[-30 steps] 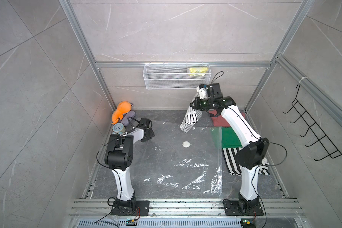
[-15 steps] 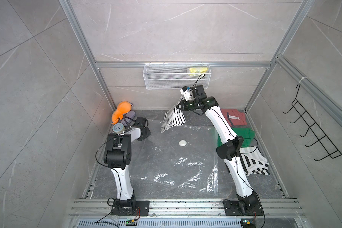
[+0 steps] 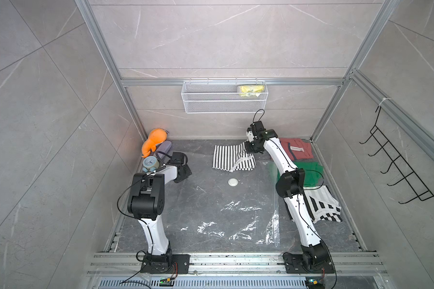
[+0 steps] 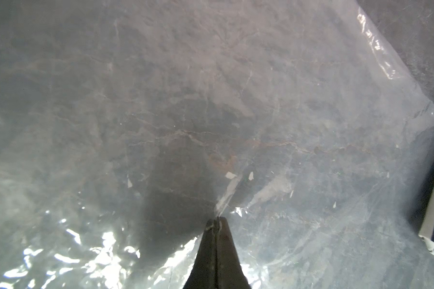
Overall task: Take the tank top out of the vacuum bag
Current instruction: Place the tank top in the vacuum bag.
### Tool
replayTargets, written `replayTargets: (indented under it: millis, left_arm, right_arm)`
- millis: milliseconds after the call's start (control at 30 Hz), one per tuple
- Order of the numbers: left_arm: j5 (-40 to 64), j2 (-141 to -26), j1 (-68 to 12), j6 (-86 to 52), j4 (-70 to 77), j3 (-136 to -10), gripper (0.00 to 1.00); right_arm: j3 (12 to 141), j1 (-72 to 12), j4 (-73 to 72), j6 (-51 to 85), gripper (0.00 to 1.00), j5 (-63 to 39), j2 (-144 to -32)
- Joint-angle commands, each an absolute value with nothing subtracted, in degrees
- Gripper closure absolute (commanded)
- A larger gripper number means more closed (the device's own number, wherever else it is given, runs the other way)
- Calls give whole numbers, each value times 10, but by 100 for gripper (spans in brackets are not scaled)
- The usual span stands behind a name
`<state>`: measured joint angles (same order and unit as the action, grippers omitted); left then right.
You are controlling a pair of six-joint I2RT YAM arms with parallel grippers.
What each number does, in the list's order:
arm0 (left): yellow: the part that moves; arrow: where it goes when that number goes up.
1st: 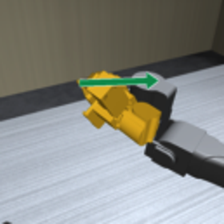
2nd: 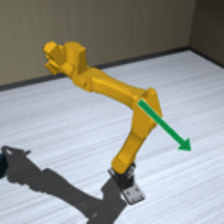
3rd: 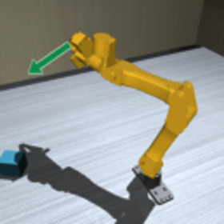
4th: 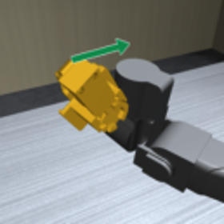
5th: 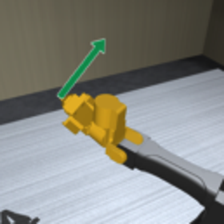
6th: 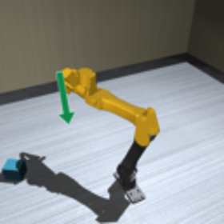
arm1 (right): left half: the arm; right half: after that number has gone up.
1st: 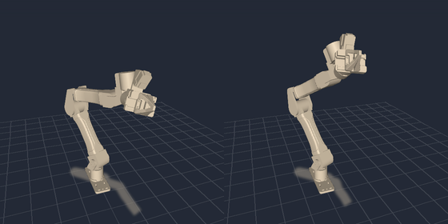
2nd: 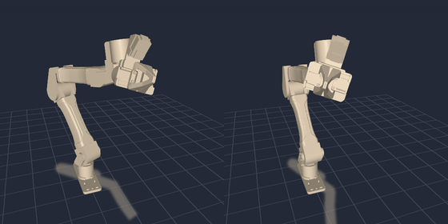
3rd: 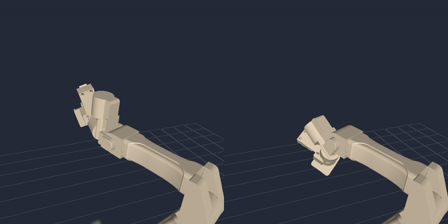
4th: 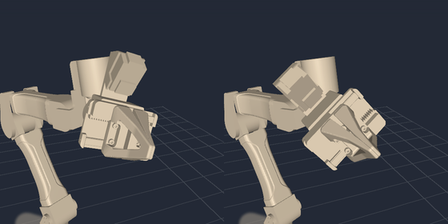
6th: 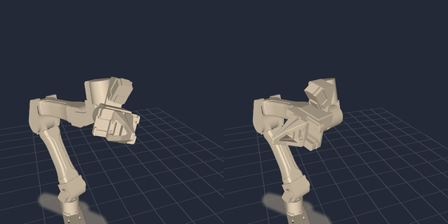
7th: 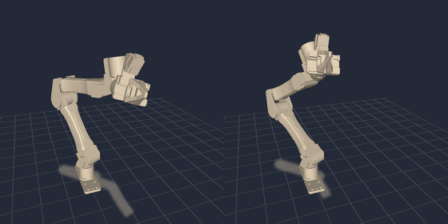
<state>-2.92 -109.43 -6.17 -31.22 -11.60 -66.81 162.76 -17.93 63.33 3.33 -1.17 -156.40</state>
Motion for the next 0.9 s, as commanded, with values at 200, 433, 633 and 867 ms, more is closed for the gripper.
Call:
replayTargets:
  millis: [200,433,633,867]
  left_arm:
    - [-28,-1066,-63,-303,-108,-658,93]
    - [-34,-1033,-63,-297,-107,-649,69]
    - [-40,-971,-65,-303,-103,-626,58]
    - [-47,-902,-66,-302,-106,-605,44]
  right_arm:
    - [1637,-180,619,-1,100,140,-1591]
    - [1633,-171,588,4,100,168,-1595]
    - [1634,-160,579,10,100,186,-1604]
    - [1630,-159,573,20,98,182,-1608]
